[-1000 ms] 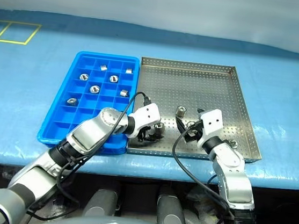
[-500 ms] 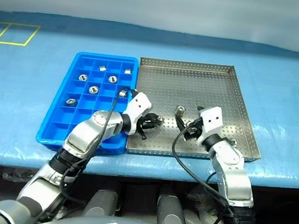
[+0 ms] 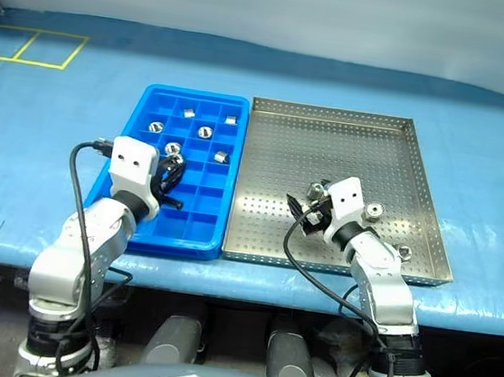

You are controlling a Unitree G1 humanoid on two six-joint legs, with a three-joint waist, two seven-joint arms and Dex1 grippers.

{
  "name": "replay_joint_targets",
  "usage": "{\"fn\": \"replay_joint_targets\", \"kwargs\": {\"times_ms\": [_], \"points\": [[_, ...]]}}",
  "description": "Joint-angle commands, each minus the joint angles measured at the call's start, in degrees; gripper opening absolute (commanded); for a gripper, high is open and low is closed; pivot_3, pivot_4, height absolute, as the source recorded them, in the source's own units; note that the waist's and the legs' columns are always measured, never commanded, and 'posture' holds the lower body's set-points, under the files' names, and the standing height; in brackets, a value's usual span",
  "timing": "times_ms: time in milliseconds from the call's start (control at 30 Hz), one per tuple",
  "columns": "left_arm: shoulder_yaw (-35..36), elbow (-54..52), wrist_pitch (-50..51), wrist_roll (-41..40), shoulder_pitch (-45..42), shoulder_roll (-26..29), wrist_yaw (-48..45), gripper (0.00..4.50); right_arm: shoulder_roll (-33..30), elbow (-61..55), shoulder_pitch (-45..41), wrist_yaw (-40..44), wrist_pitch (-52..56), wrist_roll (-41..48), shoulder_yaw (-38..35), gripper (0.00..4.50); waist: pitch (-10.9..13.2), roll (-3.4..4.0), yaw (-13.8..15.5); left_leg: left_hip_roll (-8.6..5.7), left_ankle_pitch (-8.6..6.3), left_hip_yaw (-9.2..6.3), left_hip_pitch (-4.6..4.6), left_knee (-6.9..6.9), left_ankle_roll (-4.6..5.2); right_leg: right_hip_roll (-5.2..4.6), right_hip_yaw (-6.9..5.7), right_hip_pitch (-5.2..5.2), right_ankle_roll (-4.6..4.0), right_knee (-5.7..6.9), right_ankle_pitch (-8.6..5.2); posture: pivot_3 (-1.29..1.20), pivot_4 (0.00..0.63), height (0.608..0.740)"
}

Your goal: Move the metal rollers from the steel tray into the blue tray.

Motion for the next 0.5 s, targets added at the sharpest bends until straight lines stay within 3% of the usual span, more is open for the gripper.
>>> {"fn": "replay_joint_targets", "kwargs": {"times_ms": [33,500], "points": [[3.85,-6.78,2.64,-0.33,2.76,0.09,1.68,0.82,-0.05,-0.07,-0.46,0.45,-1.44,0.23,-0.79,4.50,0.00,-0.01,0.05,0.00,0.00,0.00,0.02,0.02,0.00,0.00,0.00,0.02,0.00,0.01,0.00,0.27,0.150,0.740],[5.33,-10.58,9.66,3.05,8.36,-2.31,10.21,0.82,-0.15,3.02,-2.34,2.14,-1.85,-0.50,0.04,4.50,0.03,-0.08,1.61,0.00,0.00,0.00,0.01,0.05,0.00,0.00,-0.02,0.00,0.00,0.01,0.00,0.32,0.150,0.740]]}}
